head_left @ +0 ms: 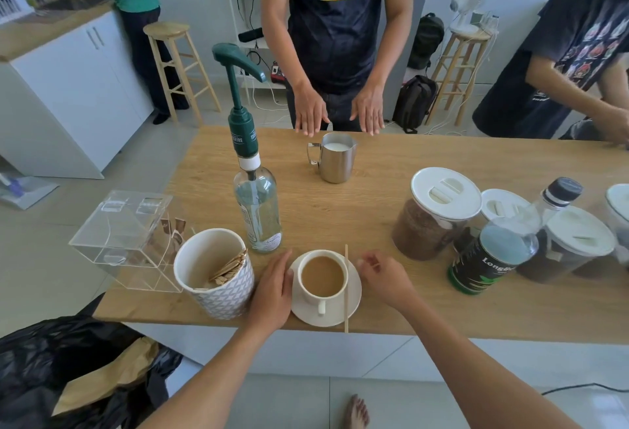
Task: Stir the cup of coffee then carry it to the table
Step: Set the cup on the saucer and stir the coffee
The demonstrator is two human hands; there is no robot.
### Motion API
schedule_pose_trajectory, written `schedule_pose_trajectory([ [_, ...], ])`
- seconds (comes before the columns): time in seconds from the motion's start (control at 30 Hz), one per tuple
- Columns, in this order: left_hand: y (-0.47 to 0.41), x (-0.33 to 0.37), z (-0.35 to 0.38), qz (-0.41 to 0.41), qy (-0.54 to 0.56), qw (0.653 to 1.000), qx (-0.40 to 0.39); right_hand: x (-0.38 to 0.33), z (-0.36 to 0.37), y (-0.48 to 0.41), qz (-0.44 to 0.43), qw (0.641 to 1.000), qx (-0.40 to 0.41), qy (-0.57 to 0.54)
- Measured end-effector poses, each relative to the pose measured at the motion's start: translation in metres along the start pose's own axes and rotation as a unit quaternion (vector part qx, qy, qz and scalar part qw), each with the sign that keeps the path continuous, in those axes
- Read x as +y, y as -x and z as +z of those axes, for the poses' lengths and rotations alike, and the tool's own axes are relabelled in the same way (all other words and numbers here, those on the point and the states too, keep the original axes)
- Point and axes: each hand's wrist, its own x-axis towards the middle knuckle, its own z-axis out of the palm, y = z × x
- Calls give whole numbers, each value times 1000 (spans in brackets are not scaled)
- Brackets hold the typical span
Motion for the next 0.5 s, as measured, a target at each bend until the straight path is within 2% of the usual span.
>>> schedule_pose_trajectory([
  [0.1,0,-6,5,37,-29,999,17,0,2,-6,9,1000,3,4],
  [0.4,2,-10,9,80,-78,993,43,-19,12,-20,4,997,-8,74],
  [0.5,1,-13,9,90,-91,991,47,-26,16,-23,34,996,5,81],
])
